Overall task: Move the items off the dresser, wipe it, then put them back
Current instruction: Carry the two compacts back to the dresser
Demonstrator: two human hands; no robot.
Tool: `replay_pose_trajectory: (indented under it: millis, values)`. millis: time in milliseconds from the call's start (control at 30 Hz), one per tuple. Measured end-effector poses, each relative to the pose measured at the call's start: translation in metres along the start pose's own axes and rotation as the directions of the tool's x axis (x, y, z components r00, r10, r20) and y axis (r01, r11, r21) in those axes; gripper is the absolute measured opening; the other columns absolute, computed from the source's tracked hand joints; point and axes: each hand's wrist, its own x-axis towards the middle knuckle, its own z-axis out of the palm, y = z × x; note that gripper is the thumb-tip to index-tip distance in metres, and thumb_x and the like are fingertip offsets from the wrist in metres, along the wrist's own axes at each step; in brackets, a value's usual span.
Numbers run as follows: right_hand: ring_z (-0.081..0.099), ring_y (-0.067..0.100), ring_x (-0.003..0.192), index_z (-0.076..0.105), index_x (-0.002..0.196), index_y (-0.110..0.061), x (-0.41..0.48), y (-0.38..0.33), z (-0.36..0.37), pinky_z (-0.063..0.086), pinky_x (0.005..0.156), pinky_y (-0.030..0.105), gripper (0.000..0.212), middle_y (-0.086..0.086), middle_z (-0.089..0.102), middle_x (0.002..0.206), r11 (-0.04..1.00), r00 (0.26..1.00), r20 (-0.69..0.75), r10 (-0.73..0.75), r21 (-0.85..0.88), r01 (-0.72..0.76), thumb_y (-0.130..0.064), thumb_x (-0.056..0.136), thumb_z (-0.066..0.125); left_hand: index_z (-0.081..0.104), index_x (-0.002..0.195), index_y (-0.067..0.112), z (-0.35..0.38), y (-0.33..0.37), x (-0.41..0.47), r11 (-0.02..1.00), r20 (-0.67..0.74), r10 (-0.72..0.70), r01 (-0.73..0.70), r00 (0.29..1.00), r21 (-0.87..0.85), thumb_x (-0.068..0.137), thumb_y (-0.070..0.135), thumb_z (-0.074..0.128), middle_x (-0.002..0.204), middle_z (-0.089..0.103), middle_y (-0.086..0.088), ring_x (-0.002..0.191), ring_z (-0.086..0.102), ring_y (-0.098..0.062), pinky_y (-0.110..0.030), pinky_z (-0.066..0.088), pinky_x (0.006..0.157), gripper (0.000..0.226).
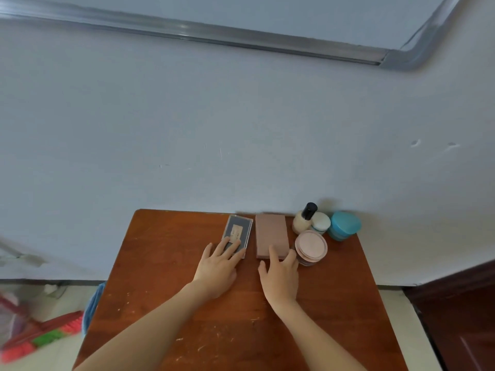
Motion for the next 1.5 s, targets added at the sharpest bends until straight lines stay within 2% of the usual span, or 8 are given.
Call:
replay_pose_trajectory:
  millis: [133,267,400,500,667,800,1333,1500]
  values:
    - [0.058,0.034,0.095,0.062,0.113,-0.018,-0.013,-0.004,0.009,0.053,0.072,0.038,0.042,0.020,0.055,0.110,0.994,0.994,-0.015,-0.106,-0.026,0.106,-0.029,0.074,0.073,0.042,0.135,0.029,0.004,-0.019,-0.025,0.992,-0.096,-0.114,0.108,0.989,-0.067,0.092,0.032,0.047,0.151,0.029,0.005,0.143,0.016,-0.019,-0.047,0.014,0.115,0.043]
    - [0.064,0.033,0.081,0.068,0.089,-0.021,-0.029,-0.011,0.009,0.055,0.055,0.034,0.044,0.017,0.062,0.092,0.982,0.986,0.010,-0.168,-0.081,0.168,-0.037,0.051,0.086,0.071,0.084,0.030,0.018,-0.038,-0.053,0.986,-0.273,-0.164,0.166,0.948,-0.018,0.050,0.031,0.088,0.100,0.070,0.008,0.099,0.067,-0.019,-0.044,0.054,0.078,0.038]
    - [0.038,0.040,0.126,0.058,0.113,-0.020,-0.025,-0.020,0.006,0.044,0.094,0.046,0.048,0.024,0.040,0.134,0.994,0.994,-0.001,-0.106,-0.008,0.106,-0.049,0.076,0.066,0.071,0.086,0.025,0.025,-0.043,-0.065,0.975,-0.334,-0.224,0.205,0.916,-0.089,0.052,0.032,0.087,0.095,0.070,0.007,0.095,0.067,-0.021,-0.047,0.052,0.079,0.039]
    - [0.011,0.033,0.141,0.028,0.139,-0.022,-0.017,-0.028,0.002,0.023,0.111,0.041,0.070,0.018,0.010,0.152,0.999,0.992,0.121,-0.029,0.049,0.024,-0.058,0.083,0.051,0.060,0.118,0.022,0.019,-0.038,-0.063,0.950,-0.267,-0.292,0.246,0.918,-0.192,0.072,0.039,0.073,0.124,0.059,-0.003,0.119,0.053,-0.027,-0.050,0.038,0.099,0.051]
    - [0.020,0.031,0.137,0.019,0.142,-0.019,-0.019,-0.029,0.012,0.026,0.111,0.038,0.076,0.018,0.019,0.147,0.996,0.990,0.127,-0.068,0.058,0.061,-0.051,0.083,0.055,0.013,0.145,0.030,0.014,-0.036,-0.055,0.864,-0.062,-0.463,0.434,0.884,-0.256,0.086,0.053,0.051,0.156,0.006,-0.005,0.143,0.005,-0.027,-0.043,0.014,0.116,0.074]
    - [0.033,0.027,0.125,0.029,0.135,-0.018,-0.018,-0.025,0.013,0.035,0.103,0.035,0.070,0.012,0.034,0.135,0.992,0.992,0.059,-0.115,0.061,0.111,-0.051,0.081,0.058,0.015,0.145,0.029,0.016,-0.039,-0.053,0.844,-0.027,-0.490,0.467,0.871,-0.262,0.087,0.052,0.050,0.154,0.015,-0.006,0.142,0.011,-0.026,-0.042,0.018,0.115,0.071]
    - [0.035,0.022,0.120,0.032,0.135,-0.022,-0.038,0.002,-0.003,0.035,0.098,0.032,0.073,0.005,0.035,0.136,0.989,0.993,0.052,-0.103,0.113,0.097,-0.052,0.076,0.063,0.029,0.138,0.021,0.015,-0.034,-0.071,0.764,-0.114,-0.522,0.403,0.845,-0.503,0.087,0.034,0.056,0.144,0.030,-0.010,0.131,0.032,-0.025,-0.037,0.040,0.103,0.060]
    - [0.032,0.021,0.122,0.030,0.136,-0.023,-0.069,0.012,-0.007,0.032,0.099,0.030,0.073,0.004,0.032,0.137,0.994,1.000,0.019,-0.024,0.105,0.022,-0.053,0.076,0.061,0.030,0.138,0.020,0.018,-0.024,-0.071,0.801,-0.156,-0.418,0.282,0.895,-0.527,0.086,0.033,0.058,0.144,0.031,-0.009,0.130,0.033,-0.024,-0.037,0.040,0.102,0.061]
